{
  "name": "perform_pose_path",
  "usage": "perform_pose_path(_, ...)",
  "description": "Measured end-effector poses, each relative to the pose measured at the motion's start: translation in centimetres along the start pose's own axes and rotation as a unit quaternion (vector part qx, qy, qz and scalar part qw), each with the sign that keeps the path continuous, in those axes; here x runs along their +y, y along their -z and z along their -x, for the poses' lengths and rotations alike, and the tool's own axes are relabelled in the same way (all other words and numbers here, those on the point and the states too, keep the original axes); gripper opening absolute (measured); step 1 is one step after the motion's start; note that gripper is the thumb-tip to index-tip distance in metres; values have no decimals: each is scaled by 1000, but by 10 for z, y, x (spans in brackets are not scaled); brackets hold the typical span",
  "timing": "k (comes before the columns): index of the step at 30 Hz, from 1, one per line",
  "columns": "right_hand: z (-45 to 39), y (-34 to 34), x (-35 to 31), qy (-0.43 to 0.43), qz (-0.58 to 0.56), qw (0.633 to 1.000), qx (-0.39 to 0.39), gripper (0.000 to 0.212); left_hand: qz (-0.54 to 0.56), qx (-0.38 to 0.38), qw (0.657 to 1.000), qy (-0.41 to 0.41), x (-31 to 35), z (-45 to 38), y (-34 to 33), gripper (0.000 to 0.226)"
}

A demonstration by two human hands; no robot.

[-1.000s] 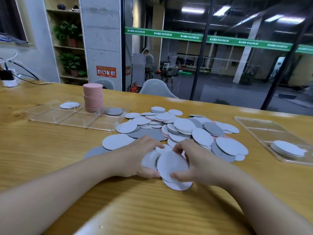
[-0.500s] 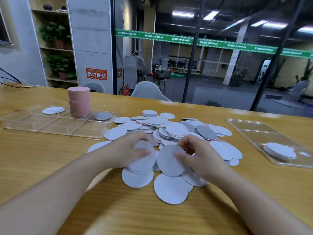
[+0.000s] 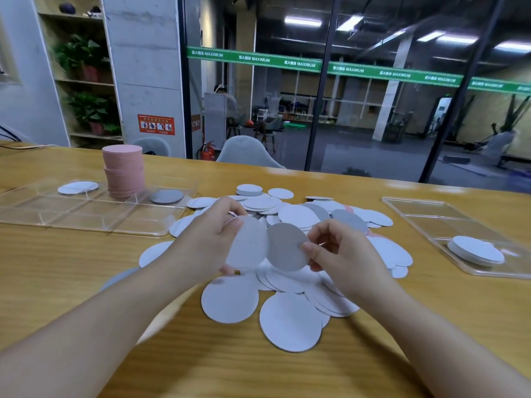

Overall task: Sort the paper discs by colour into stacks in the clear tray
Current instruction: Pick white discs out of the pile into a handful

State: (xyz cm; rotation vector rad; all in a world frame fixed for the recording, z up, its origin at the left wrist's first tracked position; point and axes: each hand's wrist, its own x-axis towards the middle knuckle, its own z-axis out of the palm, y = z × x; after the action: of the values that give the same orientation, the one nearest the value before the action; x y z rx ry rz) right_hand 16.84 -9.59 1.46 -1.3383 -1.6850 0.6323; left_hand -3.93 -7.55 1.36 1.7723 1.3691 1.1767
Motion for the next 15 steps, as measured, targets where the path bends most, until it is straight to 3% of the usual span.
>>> perform_pose_path(7,0,0,-3,29,22,999,8,19,11,26,1000,-1,-2,-1,-4,44)
perform_pose_path(10,2,-5,-1,27,13,1000,-7,18,97,-39,994,-8,3,5,-11,31)
perform_pose_path(12,3,-10,-1,29,4,1000,-12,18,85,-92,991,-41,4,9,-16,22)
perform_pose_path(15,2,-7,-3,37,10,999,-27,20,47,-106,991,-63,2,9,-19,37)
